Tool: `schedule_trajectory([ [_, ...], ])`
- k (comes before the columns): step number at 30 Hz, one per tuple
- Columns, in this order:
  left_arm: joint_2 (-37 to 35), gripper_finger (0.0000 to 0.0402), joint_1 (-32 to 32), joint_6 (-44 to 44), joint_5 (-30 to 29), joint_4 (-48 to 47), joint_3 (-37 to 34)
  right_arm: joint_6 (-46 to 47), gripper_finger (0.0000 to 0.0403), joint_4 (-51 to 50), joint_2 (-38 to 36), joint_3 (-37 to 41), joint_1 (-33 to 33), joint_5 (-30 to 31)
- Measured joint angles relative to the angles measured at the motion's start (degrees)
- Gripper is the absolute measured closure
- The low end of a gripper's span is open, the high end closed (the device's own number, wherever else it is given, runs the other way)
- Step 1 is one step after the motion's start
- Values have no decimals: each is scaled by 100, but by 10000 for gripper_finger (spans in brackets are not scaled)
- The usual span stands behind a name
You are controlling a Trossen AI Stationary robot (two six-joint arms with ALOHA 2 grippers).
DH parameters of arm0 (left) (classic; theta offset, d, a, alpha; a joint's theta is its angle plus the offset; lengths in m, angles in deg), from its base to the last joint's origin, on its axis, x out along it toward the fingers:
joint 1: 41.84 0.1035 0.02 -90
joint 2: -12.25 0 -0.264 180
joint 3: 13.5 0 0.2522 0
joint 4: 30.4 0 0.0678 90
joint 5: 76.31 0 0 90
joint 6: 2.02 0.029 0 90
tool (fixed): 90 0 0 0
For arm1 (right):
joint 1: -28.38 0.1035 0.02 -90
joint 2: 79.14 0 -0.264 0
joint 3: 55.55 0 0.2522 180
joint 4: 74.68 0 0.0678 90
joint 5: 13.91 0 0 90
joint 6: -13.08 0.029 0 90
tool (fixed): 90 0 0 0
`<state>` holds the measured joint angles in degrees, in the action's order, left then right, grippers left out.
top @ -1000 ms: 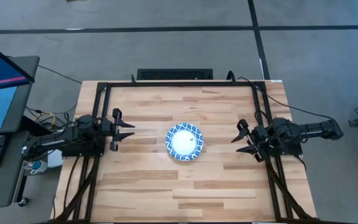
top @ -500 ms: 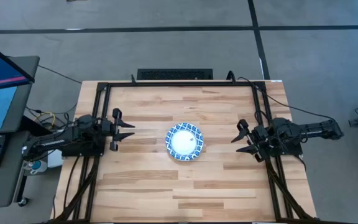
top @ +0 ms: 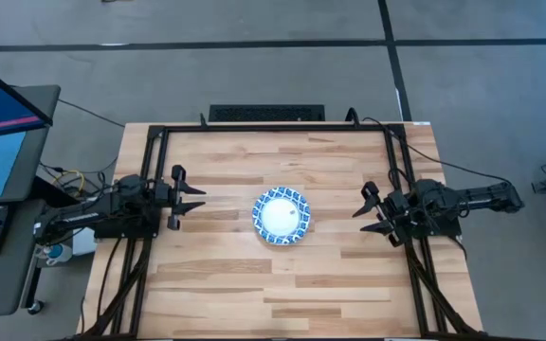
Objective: Nest bowls inside each other
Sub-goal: Return to Home Position
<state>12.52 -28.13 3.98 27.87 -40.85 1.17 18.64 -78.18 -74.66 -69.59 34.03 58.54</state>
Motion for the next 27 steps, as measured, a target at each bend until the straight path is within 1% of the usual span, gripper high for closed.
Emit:
schedule_trajectory([
  [19,0,278,-3,0,0,0,0,0,182,-1,1,0,0,-1],
  [21,0,278,-96,0,-30,0,0,0,182,-1,1,0,-1,0],
  [24,0,278,-431,0,-204,-8,0,0,182,-2,1,0,-2,0],
  [27,0,278,-580,0,-249,-13,0,1,182,0,1,0,0,-1],
])
